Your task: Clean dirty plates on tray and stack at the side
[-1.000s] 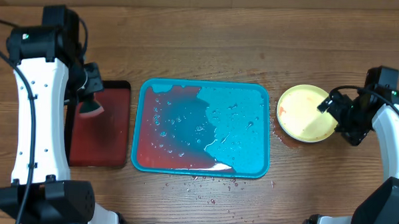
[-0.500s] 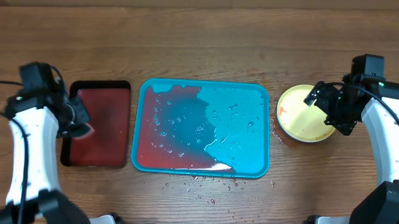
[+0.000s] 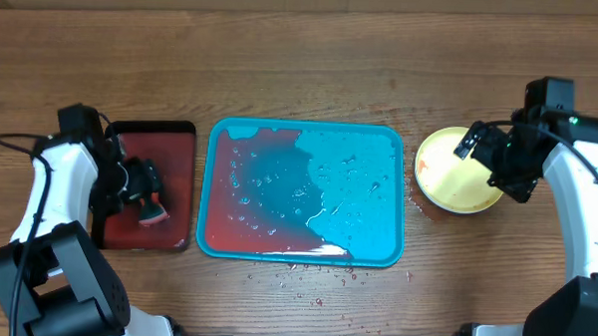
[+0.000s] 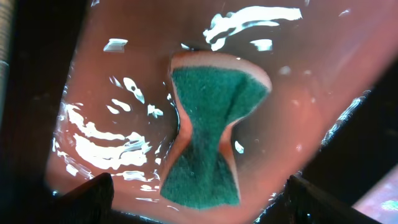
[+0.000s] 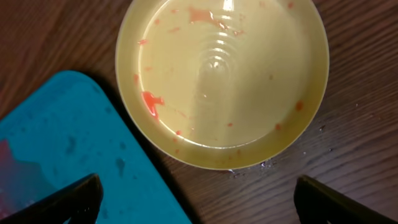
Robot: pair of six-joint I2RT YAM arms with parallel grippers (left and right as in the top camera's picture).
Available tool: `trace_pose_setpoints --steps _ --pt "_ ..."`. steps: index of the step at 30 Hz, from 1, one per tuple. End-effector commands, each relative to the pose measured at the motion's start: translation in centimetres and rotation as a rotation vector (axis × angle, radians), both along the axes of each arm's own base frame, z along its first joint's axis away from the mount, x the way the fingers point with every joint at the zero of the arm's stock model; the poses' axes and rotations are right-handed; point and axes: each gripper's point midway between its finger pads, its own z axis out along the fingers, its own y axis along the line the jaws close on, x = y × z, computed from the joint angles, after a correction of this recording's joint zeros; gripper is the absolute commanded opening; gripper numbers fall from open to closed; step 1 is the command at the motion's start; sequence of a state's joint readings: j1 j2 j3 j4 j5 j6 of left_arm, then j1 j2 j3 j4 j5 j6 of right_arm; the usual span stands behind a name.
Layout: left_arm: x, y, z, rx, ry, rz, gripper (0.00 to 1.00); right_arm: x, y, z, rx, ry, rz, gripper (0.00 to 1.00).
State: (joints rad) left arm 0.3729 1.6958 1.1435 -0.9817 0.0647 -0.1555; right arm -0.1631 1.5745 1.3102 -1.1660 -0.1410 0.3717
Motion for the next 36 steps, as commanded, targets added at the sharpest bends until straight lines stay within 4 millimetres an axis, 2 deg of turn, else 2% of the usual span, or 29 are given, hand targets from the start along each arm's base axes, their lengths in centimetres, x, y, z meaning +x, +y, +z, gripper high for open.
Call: trace_pose_setpoints --steps 1,3,4,6,8,9,10,13,16,22,26,28,32,36 --pt "3.6 0.4 6.4 0.015 -0.144 0.020 0.88 1.8 -0.4 6.1 -0.045 -0.120 0.066 1.00" --pt "4.3 0.5 9.6 0.016 -0.188 0.046 0.88 1.6 -0.3 9.6 -0.056 -0.152 0.085 1.00" --pt "4.5 0.6 11.0 0.019 -0.206 0.069 0.99 1.4 -0.3 11.7 -0.062 -0.173 0.088 1.00" --pt "5.2 0.9 13.2 0.037 -0.258 0.074 1.00 0.4 -0.1 15.8 -0.070 -0.216 0.087 1.00" --pt "5.9 1.2 14.5 0.056 -0.303 0.074 1.00 -1.5 0.4 20.0 -0.067 -0.262 0.089 1.00" --pt "6.4 1.4 14.9 0.063 -0.324 0.073 1.00 -1.3 0.9 23.3 -0.059 -0.382 0.096 1.00" --pt "6.7 1.5 15.1 0.067 -0.337 0.073 1.00 -1.6 1.7 25.7 -0.036 -0.462 0.110 1.00" --pt "6.9 1.6 15.1 0.070 -0.343 0.073 1.00 -2.9 3.8 31.7 0.019 -0.682 0.173 1.00" --pt "6.9 1.6 15.1 0.070 -0.343 0.073 1.00 -4.9 4.2 35.4 -0.012 -0.815 0.184 1.00" --pt "6.9 1.6 15.1 0.069 -0.344 0.073 1.00 -7.8 4.6 37.4 -0.033 -0.897 0.190 1.00" --pt "6.9 1.6 15.1 0.070 -0.343 0.073 1.00 -8.6 4.5 37.2 -0.045 -0.887 0.185 1.00" --pt "6.9 1.6 15.1 0.070 -0.343 0.073 1.00 -9.0 3.7 37.2 -0.094 -0.887 0.159 1.00" --pt "6.9 1.6 15.1 0.070 -0.343 0.073 1.00 -9.0 3.1 37.0 -0.147 -0.902 0.143 1.00" --pt "6.9 1.6 15.1 0.070 -0.343 0.073 1.00 -7.8 4.2 37.5 -0.213 -1.024 0.270 1.00"
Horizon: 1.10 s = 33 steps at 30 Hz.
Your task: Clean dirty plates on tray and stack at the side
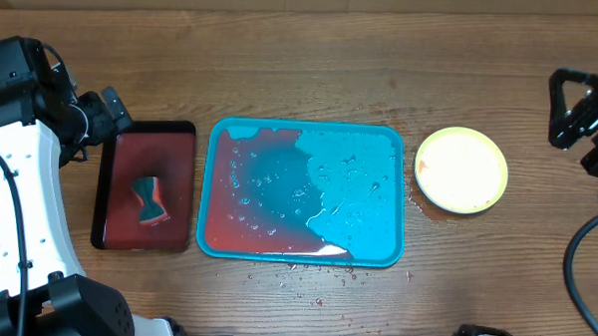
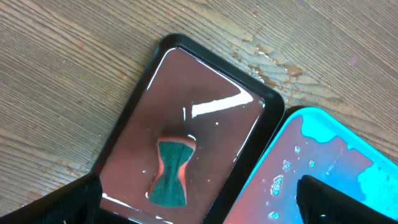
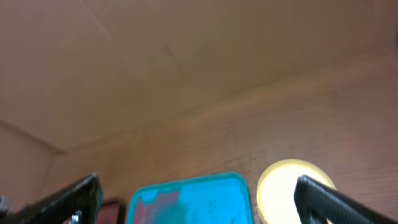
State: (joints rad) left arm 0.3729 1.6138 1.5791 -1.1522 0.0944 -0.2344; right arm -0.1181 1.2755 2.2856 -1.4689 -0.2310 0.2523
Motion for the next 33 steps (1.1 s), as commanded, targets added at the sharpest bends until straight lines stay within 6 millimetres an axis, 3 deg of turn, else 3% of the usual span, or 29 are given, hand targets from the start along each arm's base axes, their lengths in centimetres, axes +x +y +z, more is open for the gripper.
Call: trace_pose_setpoints --steps 1,4,11,18,23,33 --pt "0.3 -0.4 0.2 -0.012 -0.010 -0.001 1.00 -0.1 0.6 -0.5 -0.115 -0.079 0.057 1.00" --pt "0.3 -0.4 0.2 -0.012 -0.010 -0.001 1.00 0.8 1.6 -2.3 -0.192 -0.170 0.117 1.00" --pt "0.3 -0.4 0.2 -0.012 -0.010 -0.001 1.00 1.3 2.3 -12.8 -0.277 -0.323 0.153 1.00" --pt "0.3 -0.4 0.2 -0.012 -0.010 -0.001 1.00 0.1 3.0 -21.4 -0.280 -0.490 0.157 1.00" --pt "0.3 -0.4 0.2 -0.012 -0.010 -0.001 1.00 -0.6 3.8 -26.3 -0.275 -0.549 0.180 1.00" --pt "0.3 -0.4 0.2 -0.012 -0.010 -0.001 1.00 -0.4 4.2 -31.6 -0.269 -0.498 0.202 1.00"
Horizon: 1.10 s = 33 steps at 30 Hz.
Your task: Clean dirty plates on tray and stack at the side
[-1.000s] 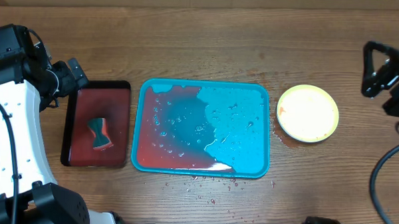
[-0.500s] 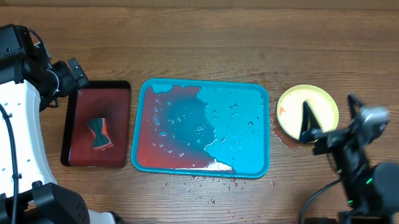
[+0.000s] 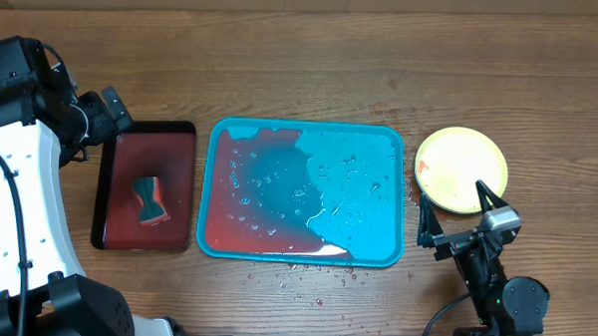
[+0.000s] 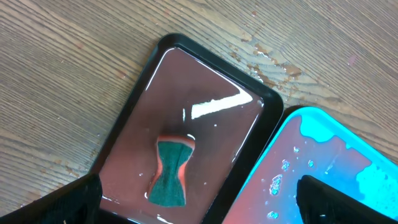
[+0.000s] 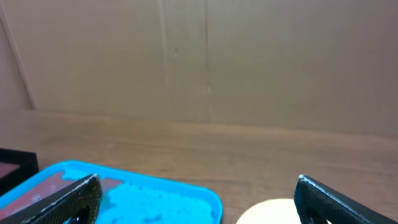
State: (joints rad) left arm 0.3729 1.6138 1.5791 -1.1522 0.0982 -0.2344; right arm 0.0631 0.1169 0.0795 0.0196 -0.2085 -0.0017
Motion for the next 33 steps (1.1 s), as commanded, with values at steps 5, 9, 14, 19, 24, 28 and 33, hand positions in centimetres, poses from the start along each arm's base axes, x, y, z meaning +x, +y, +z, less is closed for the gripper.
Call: trace_pose_setpoints --steps 5,9,14,19,24,28,33 --pt "0.3 -0.4 0.2 -0.009 -0.009 0.001 1.00 -0.5 0.1 -2.0 -0.006 0.000 0.004 1.00" --pt "0.3 -0.4 0.2 -0.009 -0.009 0.001 1.00 -0.5 0.5 -2.4 0.000 0.016 0.024 1.00" --pt "0.3 -0.4 0.2 -0.009 -0.009 0.001 1.00 -0.6 0.6 -2.9 -0.002 0.039 0.029 1.00" --pt "0.3 -0.4 0.2 -0.008 -0.009 0.001 1.00 -0.6 0.6 -2.9 -0.002 0.039 0.029 1.00" --pt "0.3 -0.4 0.2 -0.008 -0.009 0.001 1.00 -0.6 0.6 -2.9 -0.002 0.039 0.029 1.00" --pt "0.3 -0.4 0.2 -0.008 -0.009 0.001 1.00 -0.6 0.6 -2.9 -0.002 0.039 0.029 1.00" --pt "0.3 -0.4 0.2 -0.009 -0.009 0.001 1.00 -0.6 0.6 -2.9 -0.002 0.039 0.029 1.00"
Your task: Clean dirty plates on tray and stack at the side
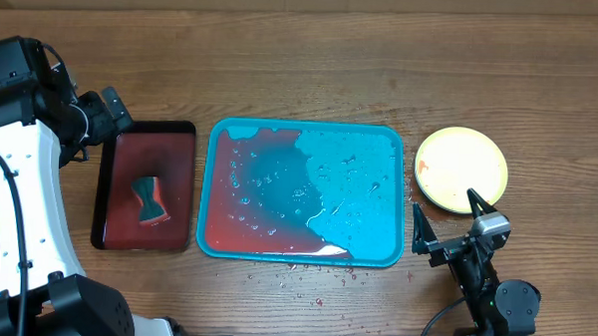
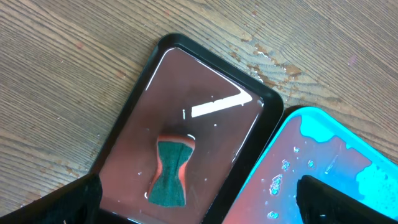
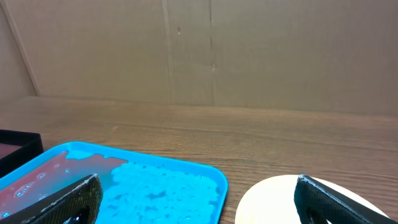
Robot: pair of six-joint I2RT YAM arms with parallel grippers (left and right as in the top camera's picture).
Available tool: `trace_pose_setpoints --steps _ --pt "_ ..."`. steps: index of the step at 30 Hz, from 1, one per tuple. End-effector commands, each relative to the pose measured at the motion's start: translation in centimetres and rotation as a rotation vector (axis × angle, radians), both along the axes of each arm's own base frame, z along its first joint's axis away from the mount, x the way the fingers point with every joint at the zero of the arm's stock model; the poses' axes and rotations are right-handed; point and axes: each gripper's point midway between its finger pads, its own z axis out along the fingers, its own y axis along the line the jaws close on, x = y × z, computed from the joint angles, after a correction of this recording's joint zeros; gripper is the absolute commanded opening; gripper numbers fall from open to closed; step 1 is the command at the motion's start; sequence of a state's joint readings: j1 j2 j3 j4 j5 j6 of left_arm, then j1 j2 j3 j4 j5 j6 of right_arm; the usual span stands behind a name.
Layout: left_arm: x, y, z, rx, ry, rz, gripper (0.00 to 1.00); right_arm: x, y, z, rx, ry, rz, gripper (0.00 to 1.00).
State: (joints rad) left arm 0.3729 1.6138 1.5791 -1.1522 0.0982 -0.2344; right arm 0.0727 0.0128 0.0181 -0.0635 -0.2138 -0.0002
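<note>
A yellow plate (image 1: 461, 171) with red specks on its left rim lies on the wood, right of the blue tray (image 1: 301, 250); no plate is on the tray. The tray holds red liquid on its left half and foam on the right. My right gripper (image 1: 447, 215) stands open, low at the plate's front edge; its wrist view looks across the blue tray (image 3: 155, 180) and the plate (image 3: 280, 202), with nothing between the fingertips (image 3: 68, 202). My left gripper (image 1: 99, 116) is open, raised behind the black tub (image 1: 104, 181). The green sponge (image 2: 171, 173) lies in the tub's red water.
Water drops and red specks dot the wood in front of the blue tray (image 1: 315, 273). A cardboard wall (image 3: 199, 50) closes the far side of the table. Bare wood lies right of and behind the plate.
My right gripper has shifted slightly toward the front and left, and more of the plate shows in its wrist view. The left arm, sponge, tray and plate have not moved.
At first my left gripper was open, low over the sponge in the tub, and my right was open just above the yellow plate. Then both were raised, left behind the tub, right at the far right. Later the right arm stood low by the plate's front, as now.
</note>
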Motion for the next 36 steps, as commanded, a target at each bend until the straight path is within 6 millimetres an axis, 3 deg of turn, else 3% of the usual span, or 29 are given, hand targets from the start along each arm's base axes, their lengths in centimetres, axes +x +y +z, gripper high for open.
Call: trace_pose_setpoints --steps 1,8,11,15,18,20,23,26,28,31,36 --pt "0.3 -0.4 0.2 -0.009 -0.009 0.001 1.00 -0.1 0.3 -0.2 0.000 -0.002 0.014 1.00" --pt "0.2 -0.4 0.6 0.003 -0.018 0.002 1.00 -0.1 0.3 -0.2 0.000 -0.002 0.014 1.00" --pt "-0.4 -0.9 2.9 0.035 -0.076 -0.015 1.00 -0.1 0.3 -0.2 0.000 -0.002 0.014 1.00" --pt "-3.4 0.7 6.9 0.293 -0.110 -0.022 0.99 -0.1 0.3 -0.2 0.000 -0.002 0.014 1.00" --pt "-5.5 -0.5 8.7 0.340 -0.166 -0.029 1.00 -0.1 0.3 -0.2 0.000 -0.002 0.014 1.00" --pt "-7.3 -1.1 9.1 0.357 -0.193 -0.033 0.99 -0.1 0.3 -0.2 0.000 -0.002 0.014 1.00" --pt "-10.3 0.6 9.7 0.493 -0.205 0.058 1.00 -0.1 0.3 -0.2 0.000 -0.002 0.014 1.00" --pt "-12.3 0.4 9.3 0.527 -0.263 0.085 1.00 -0.1 0.3 -0.2 0.000 -0.002 0.014 1.00" --pt "-12.5 -0.3 8.8 0.518 -0.353 0.080 1.00 -0.1 0.3 -0.2 0.000 -0.002 0.014 1.00" --pt "-11.4 -1.7 8.6 0.497 -0.584 0.052 1.00 -0.1 0.3 -0.2 0.000 -0.002 0.014 1.00" --pt "-9.5 -5.5 7.3 0.511 -0.927 -0.163 1.00 -0.1 0.3 -0.2 0.000 -0.002 0.014 1.00"
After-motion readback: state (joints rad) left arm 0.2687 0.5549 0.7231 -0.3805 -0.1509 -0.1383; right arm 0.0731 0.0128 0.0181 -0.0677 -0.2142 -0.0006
